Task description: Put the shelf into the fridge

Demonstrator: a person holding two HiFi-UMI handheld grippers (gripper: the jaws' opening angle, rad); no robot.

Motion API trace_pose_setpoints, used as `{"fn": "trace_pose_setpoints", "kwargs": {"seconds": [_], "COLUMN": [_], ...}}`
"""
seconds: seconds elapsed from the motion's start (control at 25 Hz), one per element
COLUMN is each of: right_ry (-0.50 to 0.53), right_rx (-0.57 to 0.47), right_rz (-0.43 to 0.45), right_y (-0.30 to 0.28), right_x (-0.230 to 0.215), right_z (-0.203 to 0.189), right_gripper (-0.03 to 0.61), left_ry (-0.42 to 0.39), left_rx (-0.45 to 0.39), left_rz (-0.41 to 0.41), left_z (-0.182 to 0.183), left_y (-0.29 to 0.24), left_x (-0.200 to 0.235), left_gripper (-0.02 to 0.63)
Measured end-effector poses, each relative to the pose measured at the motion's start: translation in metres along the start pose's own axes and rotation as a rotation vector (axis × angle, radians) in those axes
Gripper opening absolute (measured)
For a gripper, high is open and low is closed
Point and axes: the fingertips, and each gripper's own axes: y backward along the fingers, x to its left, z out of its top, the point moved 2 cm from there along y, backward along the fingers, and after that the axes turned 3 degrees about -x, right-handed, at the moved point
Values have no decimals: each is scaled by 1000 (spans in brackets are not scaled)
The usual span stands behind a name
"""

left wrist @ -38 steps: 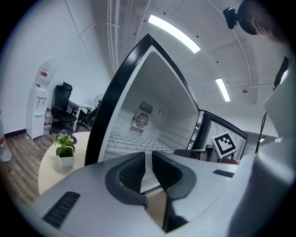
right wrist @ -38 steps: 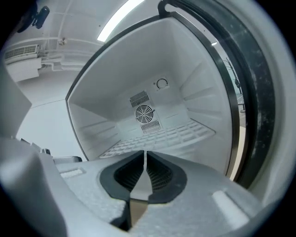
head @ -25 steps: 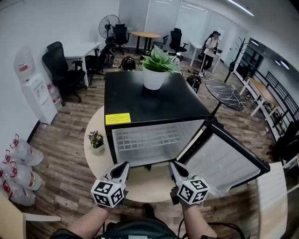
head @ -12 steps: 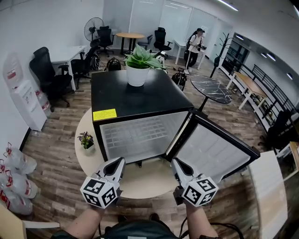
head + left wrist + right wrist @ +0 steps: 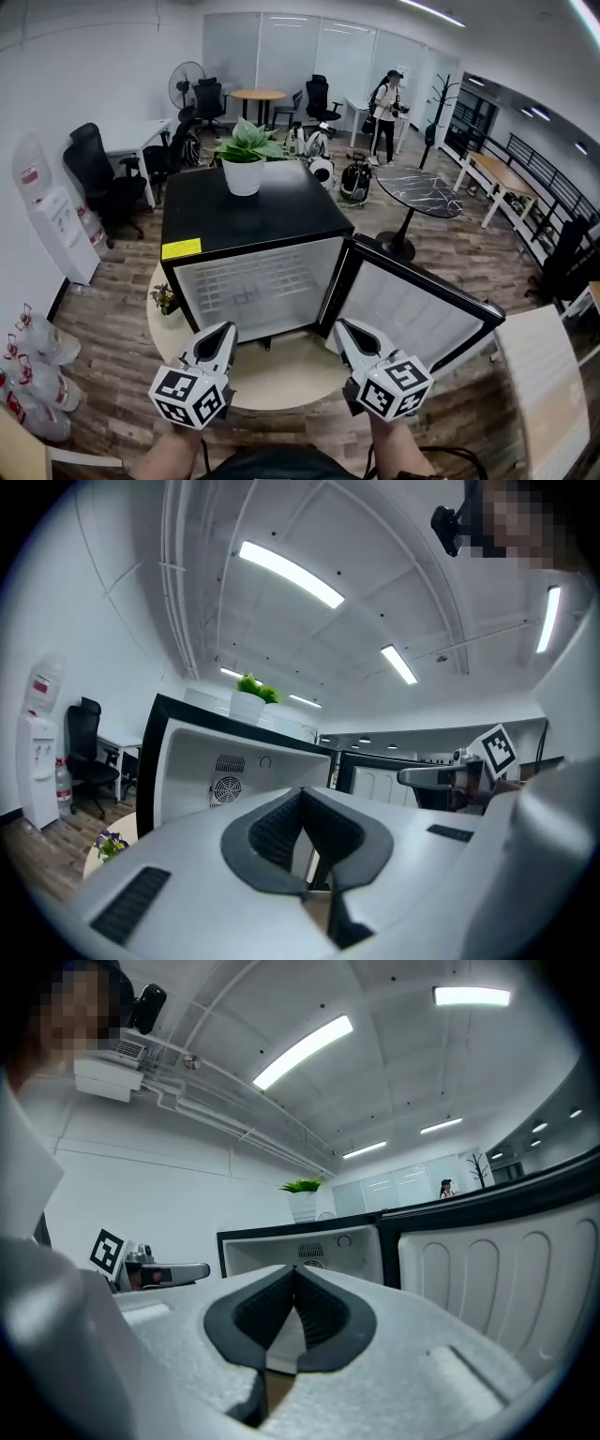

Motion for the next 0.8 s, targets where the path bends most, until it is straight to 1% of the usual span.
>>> {"fn": "trace_pose_setpoints", "kwargs": {"seconds": [0.24,0.48,0.64,0.8], "right_ry": [6,-6,3,-12], "right_rx": [-5,13,8,1], "right_rz": [11,-5,11,-1], "right_y": [11,10,6,5], "right_x": [-8,-15,-15,-14], "right_z": [6,6,11,14], "right_gripper": [6,6,6,6], "left_ry": [-22,13,16,31], "left_rx": [-34,-34,-31,-30], "left_rz": [39,68,76,85], "left_z": [7,7,7,9], "left_y": [1,5,5,5], "left_x": [-12,-12,-9,-5], "left_gripper": [3,3,3,3]}}
